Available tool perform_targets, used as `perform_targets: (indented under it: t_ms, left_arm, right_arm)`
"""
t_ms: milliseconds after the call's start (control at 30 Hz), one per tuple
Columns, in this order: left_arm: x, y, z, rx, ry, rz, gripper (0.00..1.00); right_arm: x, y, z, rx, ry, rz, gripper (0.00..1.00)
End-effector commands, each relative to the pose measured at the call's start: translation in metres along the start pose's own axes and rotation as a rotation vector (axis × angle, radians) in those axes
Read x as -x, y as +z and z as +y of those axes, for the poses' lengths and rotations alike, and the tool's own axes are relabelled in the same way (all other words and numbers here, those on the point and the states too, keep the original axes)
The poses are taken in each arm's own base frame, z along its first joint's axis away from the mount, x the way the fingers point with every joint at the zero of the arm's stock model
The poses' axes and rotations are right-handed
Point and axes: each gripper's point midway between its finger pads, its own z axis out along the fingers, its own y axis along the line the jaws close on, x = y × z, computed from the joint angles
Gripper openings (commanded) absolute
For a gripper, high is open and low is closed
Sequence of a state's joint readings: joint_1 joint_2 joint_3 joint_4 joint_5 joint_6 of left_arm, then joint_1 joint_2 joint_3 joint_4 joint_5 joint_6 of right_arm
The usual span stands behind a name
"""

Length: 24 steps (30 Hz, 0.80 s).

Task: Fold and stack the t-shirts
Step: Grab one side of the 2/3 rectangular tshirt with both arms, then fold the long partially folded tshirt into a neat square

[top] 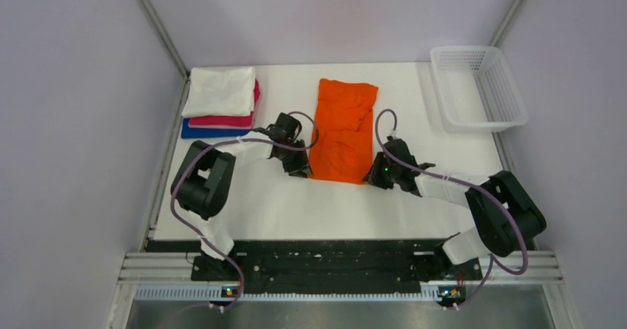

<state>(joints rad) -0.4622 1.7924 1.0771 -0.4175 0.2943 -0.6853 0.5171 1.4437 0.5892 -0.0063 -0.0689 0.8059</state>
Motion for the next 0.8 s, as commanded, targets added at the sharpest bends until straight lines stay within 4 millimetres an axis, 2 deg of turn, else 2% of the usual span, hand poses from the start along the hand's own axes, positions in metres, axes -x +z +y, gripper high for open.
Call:
perform_targets:
  t_ms: [0,33,67,167,233,333,400,467,533,600,667,767]
  left_arm:
    - [0.002,0.009,0.008,0.039,0.001,-0.008,0.17]
    - [0.004,0.01,0.01,0.057,0.002,-0.021,0.06]
    - [0.007,0.011,0.014,0.079,-0.001,-0.038,0.0]
    - [0.01,0.007,0.014,0.086,0.003,-0.06,0.0]
    - [0.002,-0.001,0.008,0.045,0.02,-0.071,0.0]
    - [-0.026,-0.019,0.009,0.044,0.053,-0.078,0.0]
    - [-0.054,-0.033,0.017,0.058,0.07,-0.063,0.0]
    - [-0.079,-0.051,0.02,0.064,0.087,-0.066,0.0]
    - [-0.095,-0.072,0.017,0.053,0.113,-0.1,0.0]
    - [-0.1,-0.1,0.003,-0.013,0.141,-0.157,0.0]
    - [-0.095,-0.121,-0.014,-0.092,0.162,-0.207,0.0]
    - [-0.08,-0.153,-0.044,-0.201,0.207,-0.308,0.0]
  right_arm:
    - [-0.004,0.004,0.001,0.004,-0.006,-0.002,0.13]
    - [-0.003,0.003,0.001,0.005,-0.006,-0.008,0.07]
    - [-0.002,0.001,0.001,0.009,-0.008,-0.018,0.0]
    - [-0.002,-0.005,0.003,0.017,-0.027,-0.02,0.0]
    - [-0.009,-0.013,0.004,0.033,-0.043,0.007,0.0]
    - [-0.034,-0.029,0.005,0.069,-0.072,0.082,0.0]
    - [-0.06,-0.046,0.005,0.105,-0.076,0.16,0.0]
    - [-0.084,-0.072,0.017,0.19,-0.069,0.222,0.0]
    - [-0.096,-0.1,0.03,0.277,-0.073,0.253,0.0]
    - [-0.092,-0.126,0.04,0.33,-0.078,0.23,0.0]
    - [-0.081,-0.147,0.051,0.384,-0.088,0.173,0.0]
    - [-0.063,-0.162,0.065,0.432,-0.115,0.097,0.0]
